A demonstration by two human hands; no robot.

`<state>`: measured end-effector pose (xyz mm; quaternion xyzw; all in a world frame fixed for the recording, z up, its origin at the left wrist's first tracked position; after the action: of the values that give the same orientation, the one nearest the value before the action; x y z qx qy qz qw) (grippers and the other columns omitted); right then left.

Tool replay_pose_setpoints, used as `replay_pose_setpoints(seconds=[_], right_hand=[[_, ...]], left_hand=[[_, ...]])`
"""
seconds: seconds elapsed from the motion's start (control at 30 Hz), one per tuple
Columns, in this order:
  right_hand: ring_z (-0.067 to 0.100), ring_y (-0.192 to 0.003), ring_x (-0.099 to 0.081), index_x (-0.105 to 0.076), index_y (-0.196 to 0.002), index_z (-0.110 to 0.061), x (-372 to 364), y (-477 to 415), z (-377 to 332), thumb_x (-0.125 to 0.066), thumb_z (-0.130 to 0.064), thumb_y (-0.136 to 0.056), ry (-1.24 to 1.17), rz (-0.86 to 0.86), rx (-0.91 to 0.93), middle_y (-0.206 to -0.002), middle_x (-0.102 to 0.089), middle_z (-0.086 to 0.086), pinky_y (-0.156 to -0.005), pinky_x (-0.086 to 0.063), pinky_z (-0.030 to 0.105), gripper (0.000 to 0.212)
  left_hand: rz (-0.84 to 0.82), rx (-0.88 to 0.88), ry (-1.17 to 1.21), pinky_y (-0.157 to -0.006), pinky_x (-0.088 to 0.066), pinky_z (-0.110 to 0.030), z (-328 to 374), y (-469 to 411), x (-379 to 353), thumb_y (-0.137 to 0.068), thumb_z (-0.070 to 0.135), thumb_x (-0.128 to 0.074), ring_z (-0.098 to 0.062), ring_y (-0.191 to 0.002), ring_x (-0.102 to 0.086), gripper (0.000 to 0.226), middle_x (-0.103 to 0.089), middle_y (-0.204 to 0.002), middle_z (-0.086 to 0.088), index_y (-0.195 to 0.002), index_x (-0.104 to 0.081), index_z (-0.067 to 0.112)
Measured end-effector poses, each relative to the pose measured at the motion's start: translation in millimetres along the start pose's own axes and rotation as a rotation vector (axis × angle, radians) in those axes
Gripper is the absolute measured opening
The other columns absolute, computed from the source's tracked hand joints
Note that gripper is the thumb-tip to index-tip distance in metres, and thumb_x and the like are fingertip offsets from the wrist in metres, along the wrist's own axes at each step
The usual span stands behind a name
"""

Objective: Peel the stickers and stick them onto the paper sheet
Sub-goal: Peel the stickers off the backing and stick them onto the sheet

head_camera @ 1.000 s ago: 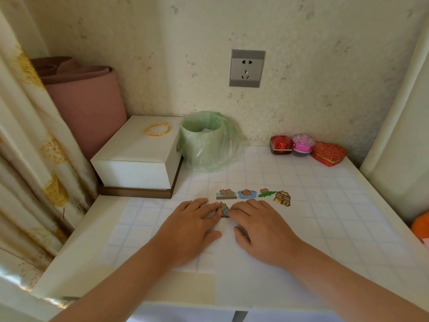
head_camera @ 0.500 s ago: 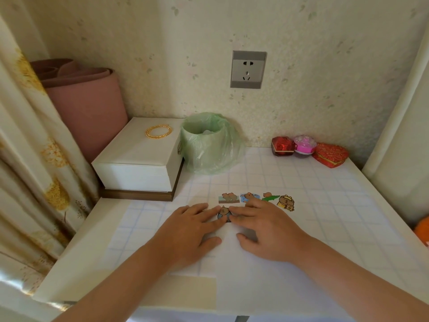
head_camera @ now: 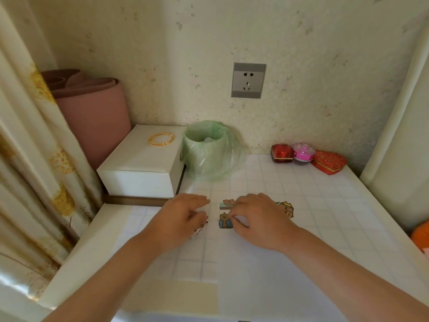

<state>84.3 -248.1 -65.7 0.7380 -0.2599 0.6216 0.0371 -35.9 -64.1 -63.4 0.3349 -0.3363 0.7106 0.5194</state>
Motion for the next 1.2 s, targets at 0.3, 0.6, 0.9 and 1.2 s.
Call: replay_pose_setpoints(seconds=[0.3,0.6,0.9,1.2], right_hand=[[0.014,-0.101,-0.061,-0.065,-0.126,-0.029,-13.7,-36.4,-39.7,-0.055,-0.04,-0.098,-0.104,-0.195,-0.084,-0.119,-0.061,-0.008,-0.084,-0.048,0.033,0.031],[0.006,-0.083,-0.061,-0.07,-0.087,-0.032,-20.1,-49.5,-48.4,-0.077,-0.039,-0.081,-0.322,-0.224,-0.365,-0.092,-0.066,-0.011,-0.069,-0.048,0.024,0.012],[0.008,-0.06,-0.055,-0.079,-0.085,-0.024,6.7,-59.2,-41.1,-0.079,-0.018,-0.084,-0.8,-0.165,-0.486,-0.075,-0.074,0.001,-0.061,-0.046,0.026,0.005],[0.005,-0.065,-0.063,-0.076,-0.085,-0.026,16.6,-45.1,-22.2,-0.07,-0.025,-0.091,-0.729,-0.065,-0.533,-0.07,-0.069,-0.013,-0.076,-0.055,0.026,0.008]], left_hand=[[-0.126,0.076,-0.24,-0.095,-0.043,-0.027,-27.2,4.8,15.5,-0.09,0.062,-0.054,-0.008,-0.115,-0.047,0.056,-0.059,-0.12,0.013,-0.138,-0.054,0.034],[-0.128,0.032,-0.245,-0.085,-0.041,-0.024,-27.2,9.4,18.0,-0.081,0.051,-0.069,-0.006,-0.109,-0.044,0.039,-0.057,-0.112,0.015,-0.118,-0.065,0.039],[-0.028,0.135,0.298,-0.08,-0.057,-0.031,-15.8,3.2,26.3,-0.085,0.047,-0.072,-0.003,-0.087,-0.067,0.015,-0.071,-0.09,0.013,-0.096,-0.072,0.037],[0.14,0.255,0.473,-0.071,-0.057,-0.038,2.4,-18.9,30.7,-0.085,0.041,-0.073,-0.023,-0.073,-0.068,0.015,-0.074,-0.086,0.003,-0.084,-0.066,0.028]])
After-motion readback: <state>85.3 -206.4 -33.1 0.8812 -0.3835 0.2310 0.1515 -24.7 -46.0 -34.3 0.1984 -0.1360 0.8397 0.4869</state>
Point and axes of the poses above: each hand's wrist, its own y-axis away from the middle knuckle, its own x-axis out of the back of the hand, z = x × y, the point moved 2 cm from there along -y, towards the middle knuckle
